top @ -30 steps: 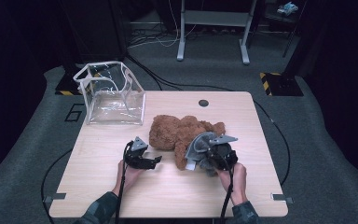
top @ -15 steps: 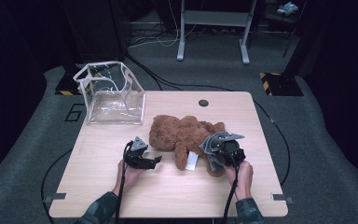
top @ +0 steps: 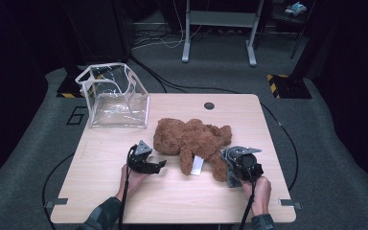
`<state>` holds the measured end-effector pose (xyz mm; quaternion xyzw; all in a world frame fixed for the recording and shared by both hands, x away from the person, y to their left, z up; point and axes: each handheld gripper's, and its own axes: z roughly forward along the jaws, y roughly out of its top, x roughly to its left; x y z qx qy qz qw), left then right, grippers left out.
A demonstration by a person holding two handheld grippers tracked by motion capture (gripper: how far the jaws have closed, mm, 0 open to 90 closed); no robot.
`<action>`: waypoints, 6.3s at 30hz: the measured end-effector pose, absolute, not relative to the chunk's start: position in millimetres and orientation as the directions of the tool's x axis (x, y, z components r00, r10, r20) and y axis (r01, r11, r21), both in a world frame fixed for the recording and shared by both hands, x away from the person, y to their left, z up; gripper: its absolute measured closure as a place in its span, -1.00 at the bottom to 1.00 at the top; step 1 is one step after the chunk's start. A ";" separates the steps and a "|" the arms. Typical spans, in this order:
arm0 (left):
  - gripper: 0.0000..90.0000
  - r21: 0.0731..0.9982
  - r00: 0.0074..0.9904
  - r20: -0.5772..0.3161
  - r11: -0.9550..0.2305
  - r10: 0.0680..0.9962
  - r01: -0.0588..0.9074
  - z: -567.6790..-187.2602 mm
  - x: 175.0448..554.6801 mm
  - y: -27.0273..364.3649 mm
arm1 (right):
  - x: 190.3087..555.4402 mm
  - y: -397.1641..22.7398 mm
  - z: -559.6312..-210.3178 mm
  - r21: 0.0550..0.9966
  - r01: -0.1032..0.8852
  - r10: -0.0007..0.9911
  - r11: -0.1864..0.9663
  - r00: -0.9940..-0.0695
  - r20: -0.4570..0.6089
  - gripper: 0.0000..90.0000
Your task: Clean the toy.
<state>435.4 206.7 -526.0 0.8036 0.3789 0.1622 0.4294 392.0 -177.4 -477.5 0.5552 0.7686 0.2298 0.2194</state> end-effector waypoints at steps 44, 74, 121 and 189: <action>-0.65 0.815 0.659 -0.075 -0.335 0.749 0.473 -525.9 435.1 207.4 | 420.0 -174.4 -444.5 0.657 0.705 0.957 0.266 -0.275 -0.093 0.68; -0.65 0.826 0.704 -0.136 -0.312 0.697 0.469 -514.3 398.6 128.3 | 415.1 -216.1 -444.0 0.683 0.709 0.980 0.178 -0.188 -0.061 0.68; 0.63 0.903 0.613 -0.049 -0.228 0.788 0.365 -485.2 406.1 88.9 | 411.4 -221.0 -453.0 0.681 0.714 0.982 0.163 -0.186 -0.040 0.68; -0.35 0.884 0.600 0.003 -0.282 0.800 0.372 -468.4 465.5 105.7 | 414.1 -214.3 -456.4 0.663 0.729 0.980 0.171 -0.194 -0.039 0.67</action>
